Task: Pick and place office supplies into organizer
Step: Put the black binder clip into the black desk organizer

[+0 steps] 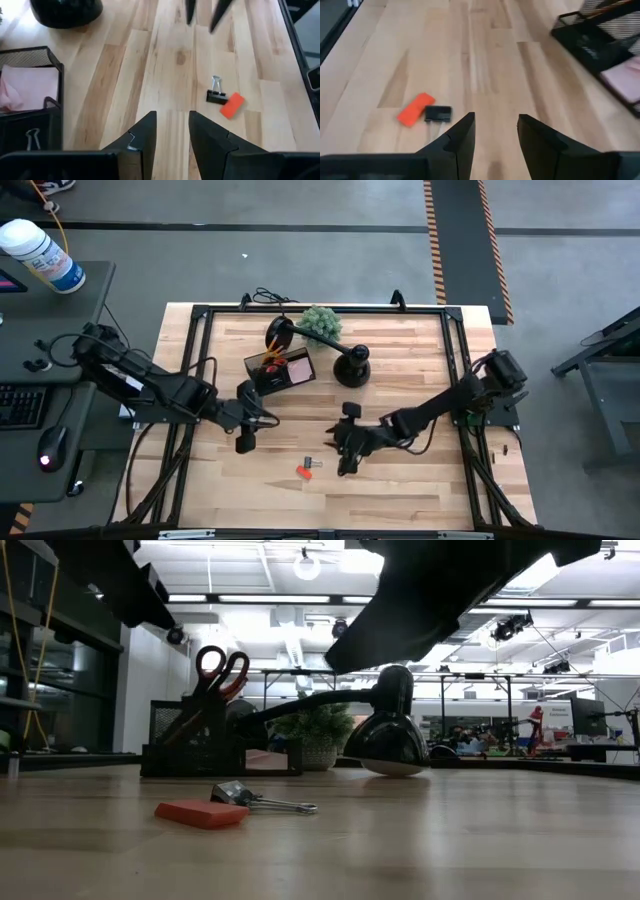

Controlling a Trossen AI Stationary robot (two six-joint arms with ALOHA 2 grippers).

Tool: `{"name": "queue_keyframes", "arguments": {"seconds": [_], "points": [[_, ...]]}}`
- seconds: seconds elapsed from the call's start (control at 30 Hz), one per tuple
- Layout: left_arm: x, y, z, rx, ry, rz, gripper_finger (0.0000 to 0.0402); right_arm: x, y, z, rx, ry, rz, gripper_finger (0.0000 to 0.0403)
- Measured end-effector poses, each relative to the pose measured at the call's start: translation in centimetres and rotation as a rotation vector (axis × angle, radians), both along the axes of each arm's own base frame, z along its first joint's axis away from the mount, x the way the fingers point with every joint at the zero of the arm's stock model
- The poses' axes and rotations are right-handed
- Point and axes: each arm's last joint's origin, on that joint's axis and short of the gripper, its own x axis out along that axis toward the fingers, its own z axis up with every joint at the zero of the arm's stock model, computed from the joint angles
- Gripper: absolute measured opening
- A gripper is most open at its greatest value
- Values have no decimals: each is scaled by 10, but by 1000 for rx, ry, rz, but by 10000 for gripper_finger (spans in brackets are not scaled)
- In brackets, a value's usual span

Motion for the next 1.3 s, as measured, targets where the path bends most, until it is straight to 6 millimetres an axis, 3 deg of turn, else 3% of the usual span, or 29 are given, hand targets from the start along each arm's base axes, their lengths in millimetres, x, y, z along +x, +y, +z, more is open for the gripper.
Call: {"name": "queue_keyframes", "arguments": {"seconds": [0.37, 0.63, 1.3], "points": [[0, -8, -3, -15, -35, 25, 101, 38, 37, -27, -29, 42, -13, 138], [2, -8, -5, -11, -28, 28, 101, 49, 56, -49, -20, 112, 21, 138], [2, -9, -5, 7, -28, 10, 101, 50, 53, -60, -37, 133, -64, 138]]}}
